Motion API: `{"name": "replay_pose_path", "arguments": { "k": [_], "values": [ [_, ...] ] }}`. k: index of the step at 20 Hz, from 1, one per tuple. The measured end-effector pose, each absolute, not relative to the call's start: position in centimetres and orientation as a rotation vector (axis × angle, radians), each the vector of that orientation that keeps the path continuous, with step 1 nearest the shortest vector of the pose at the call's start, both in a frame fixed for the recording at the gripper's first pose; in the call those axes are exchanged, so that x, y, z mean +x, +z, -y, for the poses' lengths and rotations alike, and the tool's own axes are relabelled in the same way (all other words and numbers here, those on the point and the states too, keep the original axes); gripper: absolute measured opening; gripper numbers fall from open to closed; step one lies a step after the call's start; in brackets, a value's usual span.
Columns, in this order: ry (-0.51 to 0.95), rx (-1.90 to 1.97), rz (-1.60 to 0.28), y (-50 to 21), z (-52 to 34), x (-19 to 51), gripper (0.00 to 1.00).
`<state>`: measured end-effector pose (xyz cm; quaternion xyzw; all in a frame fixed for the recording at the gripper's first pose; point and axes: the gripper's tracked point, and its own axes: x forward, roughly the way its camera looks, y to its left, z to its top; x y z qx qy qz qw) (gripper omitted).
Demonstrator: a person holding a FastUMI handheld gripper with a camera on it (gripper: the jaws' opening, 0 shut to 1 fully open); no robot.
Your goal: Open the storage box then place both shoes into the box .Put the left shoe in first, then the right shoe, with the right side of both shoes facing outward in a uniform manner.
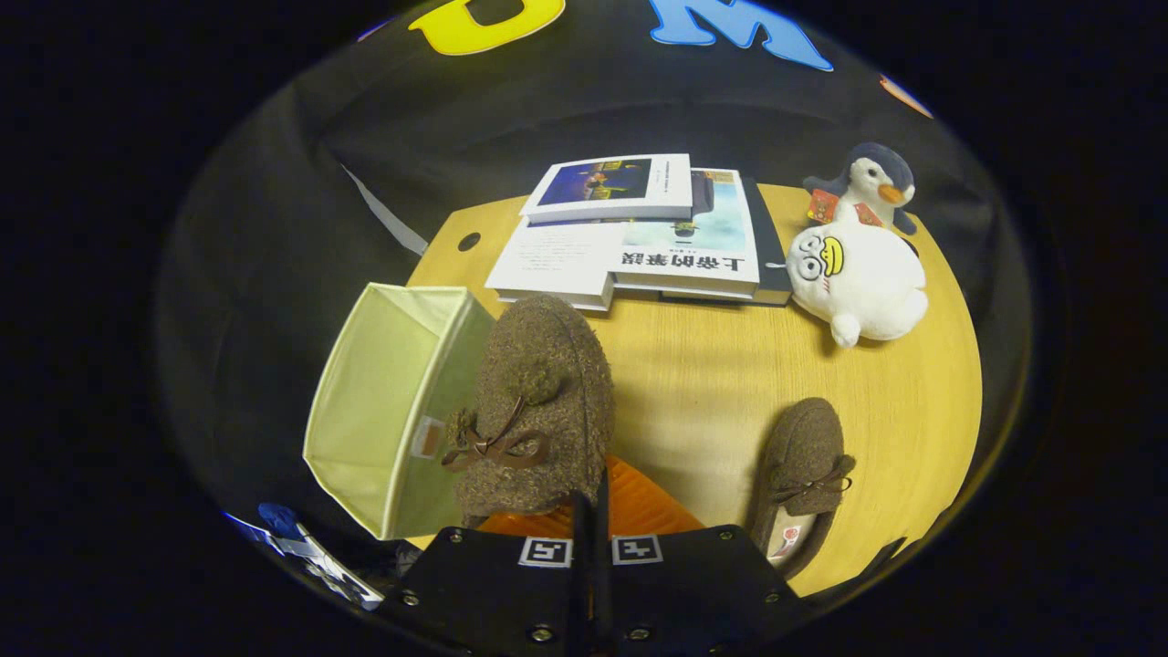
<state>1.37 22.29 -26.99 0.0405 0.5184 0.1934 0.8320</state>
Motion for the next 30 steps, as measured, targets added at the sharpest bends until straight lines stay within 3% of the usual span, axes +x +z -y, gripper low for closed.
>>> {"name": "replay_pose_path", "arguments": {
  "k": [8, 17, 27, 29, 30],
  "values": [
    [0.554, 0.138, -1.118, -21.8, -32.7, 1.0, 0.02],
    [0.554, 0.06, -1.21, -25.8, -40.9, 0.2, 0.02],
    [0.52, -0.017, -1.285, -31.6, -44.3, 0.2, 0.02],
    [0.559, -0.011, -1.296, -31.5, -44.6, -0.5, 0.18],
    [0.582, -0.01, -1.283, -31.1, -44.6, -0.4, 0.41]
  ]
}}
